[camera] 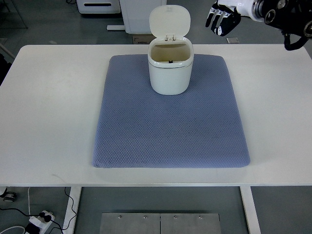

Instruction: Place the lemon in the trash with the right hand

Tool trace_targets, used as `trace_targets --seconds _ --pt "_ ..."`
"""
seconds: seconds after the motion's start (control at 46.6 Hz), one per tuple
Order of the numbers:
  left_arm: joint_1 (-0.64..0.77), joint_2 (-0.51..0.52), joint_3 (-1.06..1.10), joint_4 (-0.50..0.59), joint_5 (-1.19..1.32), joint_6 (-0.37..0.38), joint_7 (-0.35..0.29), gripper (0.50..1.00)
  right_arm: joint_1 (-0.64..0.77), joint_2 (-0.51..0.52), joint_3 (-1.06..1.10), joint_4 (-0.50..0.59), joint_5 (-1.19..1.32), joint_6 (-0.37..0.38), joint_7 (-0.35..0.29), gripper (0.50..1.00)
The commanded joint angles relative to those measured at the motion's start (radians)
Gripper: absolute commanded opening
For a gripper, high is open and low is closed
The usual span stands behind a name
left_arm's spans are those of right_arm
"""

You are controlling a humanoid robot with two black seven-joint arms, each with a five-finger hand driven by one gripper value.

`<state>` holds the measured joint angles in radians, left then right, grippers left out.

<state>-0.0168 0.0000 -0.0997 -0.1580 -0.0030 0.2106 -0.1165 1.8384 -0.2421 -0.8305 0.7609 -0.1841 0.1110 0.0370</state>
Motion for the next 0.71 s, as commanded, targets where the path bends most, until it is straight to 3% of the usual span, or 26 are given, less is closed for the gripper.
trace_targets --seconds 0.0,0.15,0.258,0.687 --pt "0.000 0.000 0.000 0.000 0.000 0.000 0.000 1.000 -0.011 -0.039 0.028 -0.002 0.003 0.001 0.000 0.629" --pt "0.000 0.000 0.000 0.000 0.000 0.000 0.000 1.000 -0.051 -0.100 0.114 -0.002 0.005 0.006 -0.012 0.863" --pt "0.000 0.000 0.000 0.000 0.000 0.001 0.000 1.000 -0.096 -0.135 0.189 -0.005 0.006 0.003 -0.014 0.970" --pt "0.000 0.000 0.000 0.000 0.000 0.001 0.000 1.000 -0.255 -0.220 0.528 -0.011 0.003 -0.004 -0.014 1.000"
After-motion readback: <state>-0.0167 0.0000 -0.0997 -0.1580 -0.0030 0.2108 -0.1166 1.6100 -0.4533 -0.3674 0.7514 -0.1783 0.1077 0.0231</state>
